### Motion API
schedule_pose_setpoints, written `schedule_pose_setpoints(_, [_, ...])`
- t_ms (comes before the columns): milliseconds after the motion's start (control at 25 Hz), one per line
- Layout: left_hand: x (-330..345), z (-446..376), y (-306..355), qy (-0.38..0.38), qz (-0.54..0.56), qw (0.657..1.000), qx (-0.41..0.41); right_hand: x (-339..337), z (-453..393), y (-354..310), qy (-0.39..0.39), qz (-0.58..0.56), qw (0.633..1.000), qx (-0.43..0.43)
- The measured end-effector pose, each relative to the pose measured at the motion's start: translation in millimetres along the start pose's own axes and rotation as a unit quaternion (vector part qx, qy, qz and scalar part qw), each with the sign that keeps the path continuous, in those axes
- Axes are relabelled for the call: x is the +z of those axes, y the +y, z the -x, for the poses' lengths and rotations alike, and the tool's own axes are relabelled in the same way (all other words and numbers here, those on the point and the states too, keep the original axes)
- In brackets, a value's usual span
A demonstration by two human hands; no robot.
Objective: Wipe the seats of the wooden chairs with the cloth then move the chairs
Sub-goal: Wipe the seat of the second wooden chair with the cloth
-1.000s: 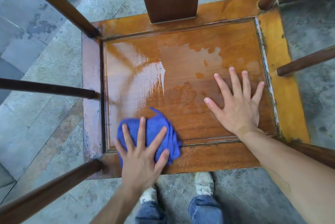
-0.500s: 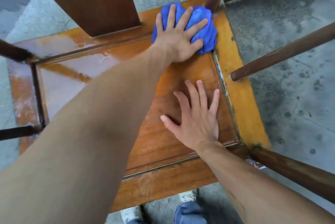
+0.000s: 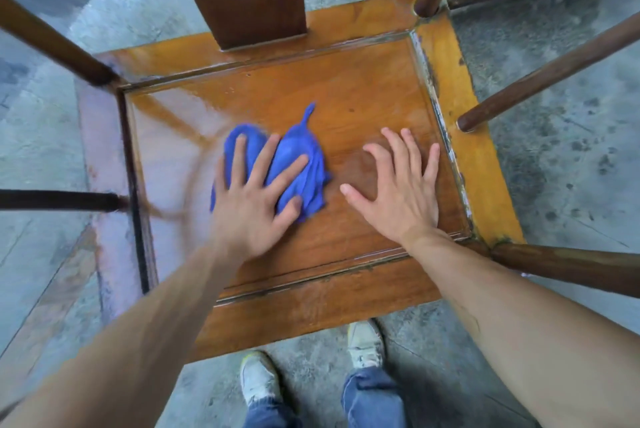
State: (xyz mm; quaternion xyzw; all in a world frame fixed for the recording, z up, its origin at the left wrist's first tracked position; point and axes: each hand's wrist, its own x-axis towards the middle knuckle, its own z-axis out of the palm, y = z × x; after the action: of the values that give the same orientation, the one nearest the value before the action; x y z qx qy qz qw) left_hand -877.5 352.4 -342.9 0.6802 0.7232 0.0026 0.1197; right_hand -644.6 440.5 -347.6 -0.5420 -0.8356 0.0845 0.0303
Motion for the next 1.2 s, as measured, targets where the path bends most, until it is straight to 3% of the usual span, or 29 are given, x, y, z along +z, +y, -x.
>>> schedule_pose_setpoints(160, [16, 153, -5, -0.029, -0.017, 0.996, -0.083, -3, -1, -2, -0.027, 0.01, 1.0, 0.003])
schedule_pose_setpoints(280, [23, 192, 8, -0.041, -0.02, 0.992, -0.122, -3, 0, -2, -0.037, 0.012, 0.999, 0.005])
schedule_pose_setpoints(400, [22, 181, 38, -0.053, -0.039, 0.997, -0.032, -6, -1, 0, -0.012, -0.05, 0.999, 0.003])
schedule_pose_setpoints(480, [22, 154, 70, -0.056, -0.045, 0.996, 0.051, -9, 10, 9, 0.036, -0.105, 0.993, 0.052])
schedule_pose_setpoints(560, [21, 106, 102, -0.045, -0.03, 0.997, 0.058, -8, 36, 22, 0.074, -0.119, 0.982, 0.13])
schedule_pose_setpoints(760, [15, -92, 136, 0.026, -0.005, 0.999, -0.026, -3, 76, 33, 0.086, -0.105, 0.982, 0.13])
schedule_pose_setpoints(960, [-25, -265, 123, -0.038, 0.017, 0.991, -0.123, -6, 71, 34, 0.022, -0.037, 0.991, 0.13])
schedule_pose_setpoints(1080, [-34, -293, 123, -0.068, 0.008, 0.99, -0.126, -5, 68, 37, 0.023, -0.021, 0.991, 0.128])
schedule_pose_setpoints(1200, [-23, -257, 130, -0.052, -0.021, 0.998, -0.037, -3, 66, 36, 0.037, -0.02, 0.991, 0.13])
